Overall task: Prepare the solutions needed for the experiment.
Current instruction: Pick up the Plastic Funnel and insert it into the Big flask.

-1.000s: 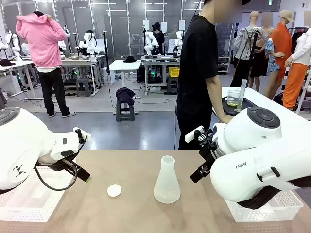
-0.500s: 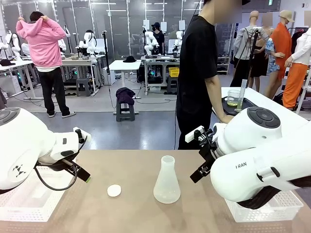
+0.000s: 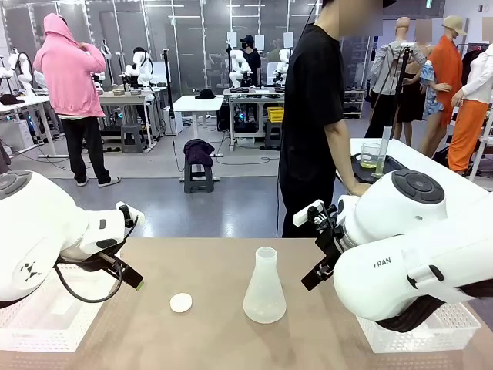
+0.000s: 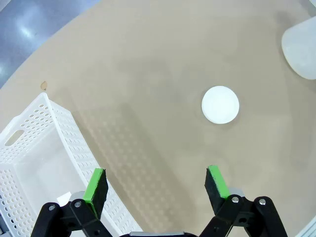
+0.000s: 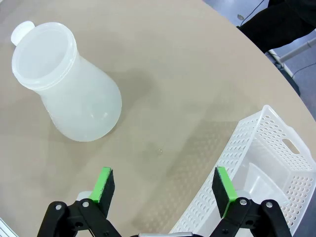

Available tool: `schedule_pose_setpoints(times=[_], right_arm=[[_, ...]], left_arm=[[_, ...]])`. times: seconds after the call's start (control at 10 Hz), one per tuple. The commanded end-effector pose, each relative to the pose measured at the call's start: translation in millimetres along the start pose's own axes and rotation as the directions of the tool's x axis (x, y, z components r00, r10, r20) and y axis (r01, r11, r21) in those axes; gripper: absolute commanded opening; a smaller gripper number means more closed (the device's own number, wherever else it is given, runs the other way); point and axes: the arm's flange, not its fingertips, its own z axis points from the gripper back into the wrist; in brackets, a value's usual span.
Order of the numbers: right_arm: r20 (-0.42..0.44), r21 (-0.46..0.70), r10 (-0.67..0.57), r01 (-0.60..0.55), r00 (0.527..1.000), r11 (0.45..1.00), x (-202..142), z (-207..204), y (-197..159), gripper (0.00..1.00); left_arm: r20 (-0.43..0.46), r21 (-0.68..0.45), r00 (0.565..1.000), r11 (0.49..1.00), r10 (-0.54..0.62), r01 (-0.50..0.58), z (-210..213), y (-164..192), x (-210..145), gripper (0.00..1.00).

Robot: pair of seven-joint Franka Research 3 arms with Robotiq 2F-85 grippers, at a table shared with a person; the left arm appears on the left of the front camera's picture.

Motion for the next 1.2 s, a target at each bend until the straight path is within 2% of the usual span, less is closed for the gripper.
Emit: schedule_pose_setpoints(times=[0.0, 0.4, 0.5, 0.8, 0.9, 1.1], right_arm=[[0.0, 0.0, -0.002, 0.002, 1.0, 1.0, 0, 0, 0, 1.0], [0.0, 0.0, -0.002, 0.002, 1.0, 1.0, 0, 0, 0, 1.0], [0.0, 0.0, 0.0, 0.0, 1.0, 1.0, 0, 0, 0, 1.0], [0.139, 0.14, -0.052, 0.033, 0.989, 0.99, 12, 39, 17, 1.0], [0.161, 0.167, -0.074, 0.047, 0.984, 0.985, 17, 58, 19, 1.0], [0.201, 0.303, -0.231, 0.164, 0.952, 0.939, 28, 95, 22, 1.0]], left_arm=[[0.0, 0.0, 1.0, 1.0, 0.001, -0.001, 0, 0, 0, 1.0], [0.0, 0.0, 1.0, 1.0, 0.0, 0.0, 0, 0, 0, 1.0], [-0.001, -0.042, 0.999, 0.998, -0.039, 0.039, 3, -5, 1, 1.0], [0.06, -0.142, 0.998, 0.99, 0.022, -0.013, 45, -7, 2, 1.0], [0.079, -0.17, 0.997, 0.985, 0.019, -0.005, 64, -8, 3, 1.0], [0.081, -0.31, 0.992, 0.949, 0.092, -0.063, 97, -2, 2, 1.0]])
